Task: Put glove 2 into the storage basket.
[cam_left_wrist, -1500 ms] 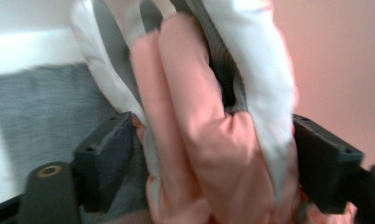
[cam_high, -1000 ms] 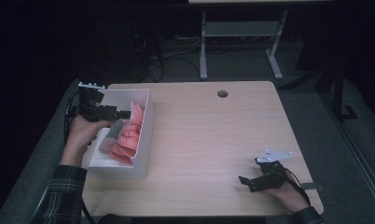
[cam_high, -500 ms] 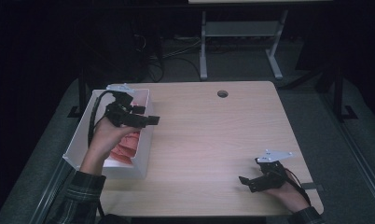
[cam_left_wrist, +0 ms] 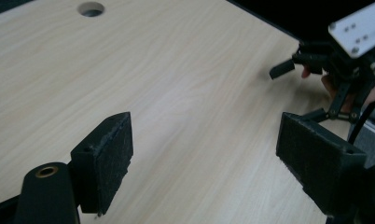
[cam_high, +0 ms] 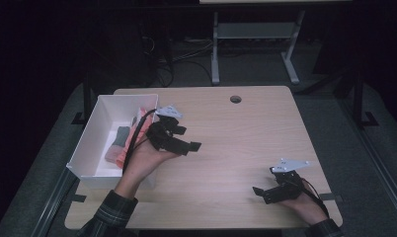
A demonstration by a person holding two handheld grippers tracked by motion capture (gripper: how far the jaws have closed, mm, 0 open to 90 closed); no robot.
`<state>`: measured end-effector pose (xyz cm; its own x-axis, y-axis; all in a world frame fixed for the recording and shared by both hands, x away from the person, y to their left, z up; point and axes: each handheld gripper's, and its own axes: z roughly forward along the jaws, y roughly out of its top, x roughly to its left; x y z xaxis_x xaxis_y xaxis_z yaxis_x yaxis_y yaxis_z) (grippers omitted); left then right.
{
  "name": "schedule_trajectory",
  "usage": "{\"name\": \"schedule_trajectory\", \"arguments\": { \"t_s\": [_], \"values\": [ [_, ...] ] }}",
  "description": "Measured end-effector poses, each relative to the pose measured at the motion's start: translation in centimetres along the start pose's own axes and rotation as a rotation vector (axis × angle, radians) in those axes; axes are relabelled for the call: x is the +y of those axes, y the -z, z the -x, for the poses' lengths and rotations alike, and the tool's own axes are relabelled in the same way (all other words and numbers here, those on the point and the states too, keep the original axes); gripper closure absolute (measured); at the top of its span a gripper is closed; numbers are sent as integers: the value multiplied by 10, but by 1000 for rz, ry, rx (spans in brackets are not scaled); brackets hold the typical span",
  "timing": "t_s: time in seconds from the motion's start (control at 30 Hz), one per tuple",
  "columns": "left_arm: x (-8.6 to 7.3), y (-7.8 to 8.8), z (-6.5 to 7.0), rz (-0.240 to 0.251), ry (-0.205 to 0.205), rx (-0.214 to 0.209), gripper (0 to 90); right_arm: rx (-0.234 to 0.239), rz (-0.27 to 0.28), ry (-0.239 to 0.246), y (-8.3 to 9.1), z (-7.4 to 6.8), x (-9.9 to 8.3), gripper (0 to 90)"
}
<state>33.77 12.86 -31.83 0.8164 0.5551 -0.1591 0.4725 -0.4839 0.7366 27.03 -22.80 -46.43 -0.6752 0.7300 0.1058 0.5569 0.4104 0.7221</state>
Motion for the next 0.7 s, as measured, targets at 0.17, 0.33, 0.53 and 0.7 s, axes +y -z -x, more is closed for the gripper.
{"name": "schedule_trajectory", "arguments": {
  "t_s": [0.17,0.33,0.53,0.7],
  "values": [
    [-11,-22,12,-25,-26,-27,184,0,2,2,0,0,0,13],
    [-24,-40,21,-35,-42,-38,183,0,-5,5,0,0,0,12],
    [-41,-60,25,-59,-69,-36,183,3,-5,8,-1,-1,0,13],
    [-57,-77,26,-96,-97,-29,181,7,-8,12,-1,-1,0,13]
  ]
}}
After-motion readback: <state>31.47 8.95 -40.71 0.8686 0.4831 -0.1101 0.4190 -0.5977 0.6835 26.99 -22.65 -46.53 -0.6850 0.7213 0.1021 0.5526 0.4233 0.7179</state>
